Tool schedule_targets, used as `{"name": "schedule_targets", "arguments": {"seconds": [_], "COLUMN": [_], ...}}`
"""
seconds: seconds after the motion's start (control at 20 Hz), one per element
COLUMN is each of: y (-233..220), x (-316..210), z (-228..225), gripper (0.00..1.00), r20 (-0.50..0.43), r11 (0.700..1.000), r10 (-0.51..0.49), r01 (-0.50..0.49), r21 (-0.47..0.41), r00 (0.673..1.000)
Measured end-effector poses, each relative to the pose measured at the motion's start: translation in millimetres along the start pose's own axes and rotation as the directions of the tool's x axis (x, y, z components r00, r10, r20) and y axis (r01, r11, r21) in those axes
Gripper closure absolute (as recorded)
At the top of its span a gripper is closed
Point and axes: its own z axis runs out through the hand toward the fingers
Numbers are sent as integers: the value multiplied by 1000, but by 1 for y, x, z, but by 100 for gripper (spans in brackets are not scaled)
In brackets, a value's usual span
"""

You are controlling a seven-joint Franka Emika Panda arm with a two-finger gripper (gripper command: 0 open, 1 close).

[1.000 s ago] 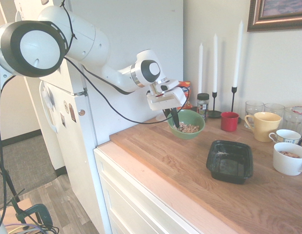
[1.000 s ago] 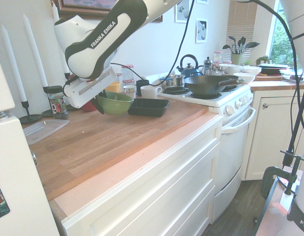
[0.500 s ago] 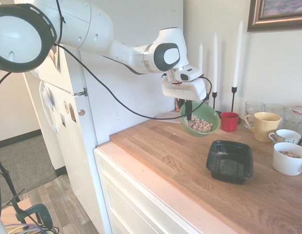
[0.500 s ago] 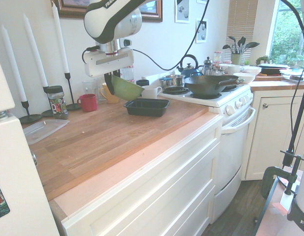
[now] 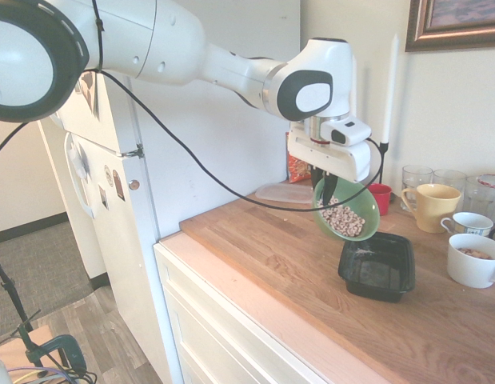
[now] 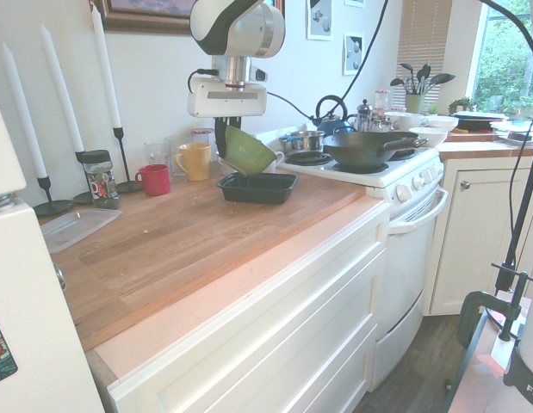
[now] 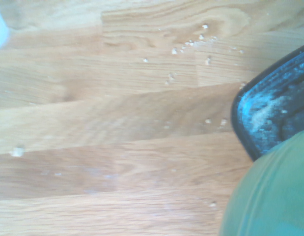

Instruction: Pour the cereal into the box

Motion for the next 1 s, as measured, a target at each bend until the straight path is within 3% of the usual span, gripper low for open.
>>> {"name": "schedule_targets", "arguments": {"seconds": [0.35, 1.0], "y": [22, 61], "x": [31, 86], "z": [-8, 19], "gripper": [100, 100], "r20": [194, 413], "r11": [982, 921], "r10": [-2, -33], "r01": [-35, -133], "r21": [186, 367], "r00": [981, 910]}}
